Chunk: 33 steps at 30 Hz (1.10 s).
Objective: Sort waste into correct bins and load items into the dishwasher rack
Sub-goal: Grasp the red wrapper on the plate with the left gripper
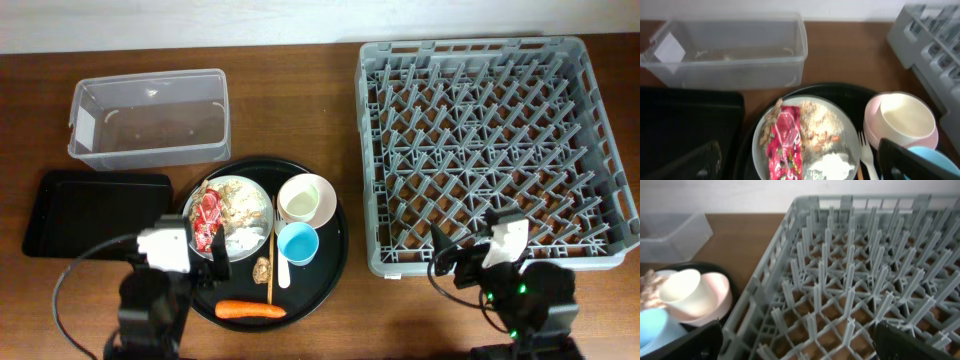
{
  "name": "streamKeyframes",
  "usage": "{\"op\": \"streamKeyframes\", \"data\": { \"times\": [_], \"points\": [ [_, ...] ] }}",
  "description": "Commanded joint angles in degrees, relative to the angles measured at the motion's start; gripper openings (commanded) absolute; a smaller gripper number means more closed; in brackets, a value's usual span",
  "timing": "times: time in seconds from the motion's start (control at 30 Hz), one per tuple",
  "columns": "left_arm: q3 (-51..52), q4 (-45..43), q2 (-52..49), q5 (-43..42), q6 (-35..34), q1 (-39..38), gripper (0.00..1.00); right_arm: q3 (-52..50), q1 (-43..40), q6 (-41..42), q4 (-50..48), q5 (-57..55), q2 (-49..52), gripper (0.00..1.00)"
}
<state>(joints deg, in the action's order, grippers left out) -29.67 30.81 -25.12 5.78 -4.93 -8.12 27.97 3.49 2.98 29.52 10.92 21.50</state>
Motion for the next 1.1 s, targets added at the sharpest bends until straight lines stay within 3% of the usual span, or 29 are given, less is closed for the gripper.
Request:
{"op": "streamKeyframes", "data": {
  "times": [0.0, 0.1, 0.2, 0.4, 0.73, 0.93, 0.97, 1.07],
  "points": [
    [-10.1, 6.8, -12.5, -1.1, 0.7, 0.0, 0.99, 10.3, 0.2, 0.5, 7.8, 1.1, 9.9, 0.99],
    [-20.1, 17.1, -22.2, -1.9, 0.7, 0.0, 0.99, 19.9, 0.2, 0.5, 18.2, 1.4, 20.1, 0.99],
    [-23.2, 18.8, -26.1, -1.9, 0.7, 0.0, 0.99, 24.0, 0.2, 0.5, 21.3, 1.6, 25.6, 0.99],
    [-23.2, 13.3, -31.4, -1.9, 0.6, 0.0, 0.99, 24.6, 0.2, 0.5, 21.4, 0.5, 30.3, 0.99],
    [-23.3, 3.8, -54.4, 1.1, -5.0, 0.2, 0.99, 24.6, 0.2, 0.5, 22.1, -1.1, 31.8, 0.99],
    [-23.3, -0.2, -62.9, 1.1, -10.9, 4.7, 0.98, 24.6, 0.2, 0.5, 22.1, -1.1, 31.8, 0.99],
    [-23.3, -0.5, -63.5, 1.1, -11.9, 5.4, 0.97, 24.6, 0.2, 0.5, 22.1, -1.1, 31.8, 0.99],
    [-23.3, -1.8, -64.5, 1.1, -12.4, 6.4, 0.7, 24.6, 0.2, 0.5, 22.1, -1.1, 31.8, 0.99]
  ]
}}
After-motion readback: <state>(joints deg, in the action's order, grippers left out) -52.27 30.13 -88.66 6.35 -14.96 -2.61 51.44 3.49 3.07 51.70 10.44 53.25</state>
